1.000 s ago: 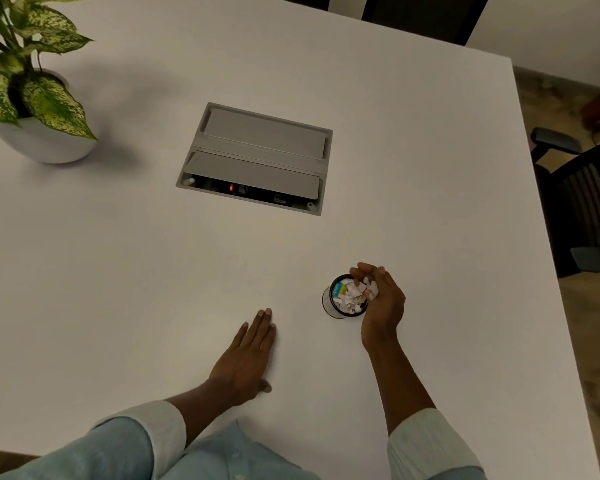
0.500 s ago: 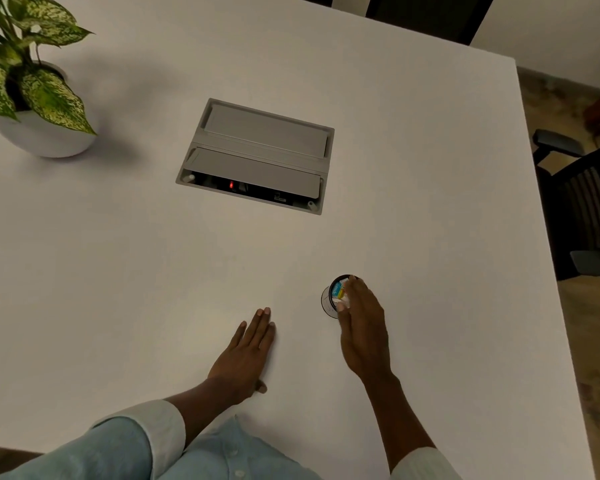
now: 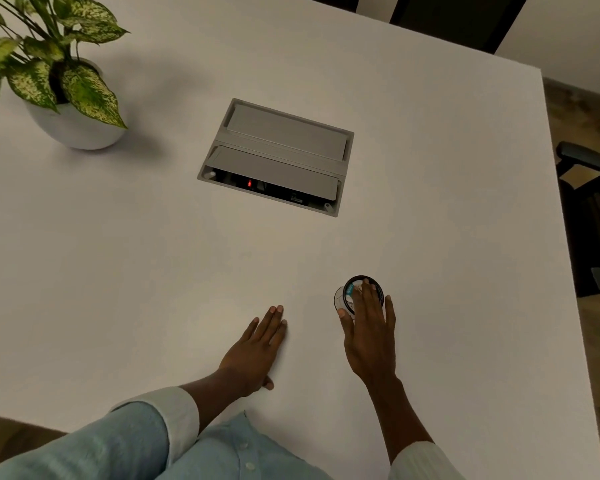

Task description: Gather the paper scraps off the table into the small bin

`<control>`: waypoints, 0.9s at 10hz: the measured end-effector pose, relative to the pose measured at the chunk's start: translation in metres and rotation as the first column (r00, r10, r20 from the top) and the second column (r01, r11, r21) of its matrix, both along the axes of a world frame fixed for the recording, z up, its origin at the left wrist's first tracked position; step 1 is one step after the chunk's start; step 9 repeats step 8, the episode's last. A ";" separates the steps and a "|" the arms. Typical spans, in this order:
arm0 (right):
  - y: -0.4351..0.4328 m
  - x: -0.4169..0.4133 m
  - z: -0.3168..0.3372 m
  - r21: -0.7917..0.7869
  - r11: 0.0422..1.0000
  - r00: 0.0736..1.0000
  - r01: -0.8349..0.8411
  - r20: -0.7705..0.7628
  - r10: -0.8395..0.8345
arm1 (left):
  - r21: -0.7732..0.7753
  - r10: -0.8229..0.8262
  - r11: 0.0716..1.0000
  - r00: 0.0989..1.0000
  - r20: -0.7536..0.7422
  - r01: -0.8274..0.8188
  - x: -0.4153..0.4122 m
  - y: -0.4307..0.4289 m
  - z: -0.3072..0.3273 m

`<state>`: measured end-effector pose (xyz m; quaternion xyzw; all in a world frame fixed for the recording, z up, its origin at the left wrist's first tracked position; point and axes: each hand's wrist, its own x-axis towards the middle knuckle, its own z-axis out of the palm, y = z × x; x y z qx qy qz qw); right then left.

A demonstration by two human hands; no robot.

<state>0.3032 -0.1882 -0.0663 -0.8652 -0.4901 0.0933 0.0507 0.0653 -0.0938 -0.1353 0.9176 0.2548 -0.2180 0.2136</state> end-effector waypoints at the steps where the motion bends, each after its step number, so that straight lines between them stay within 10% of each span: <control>1: -0.004 -0.004 0.000 0.042 0.999 1.000 0.013 -0.001 -0.013 | 0.004 -0.001 1.000 1.000 0.004 0.001 -0.001 0.000 0.002; 4: -0.007 -0.010 -0.001 -0.048 0.999 0.998 0.005 0.067 -0.002 | -0.005 -0.050 0.999 0.999 0.001 0.050 -0.005 0.006 0.006; 9: -0.001 -0.026 0.022 0.255 0.967 0.986 0.009 0.157 -0.051 | -0.013 -0.019 1.000 0.999 -0.027 0.018 -0.027 0.066 0.045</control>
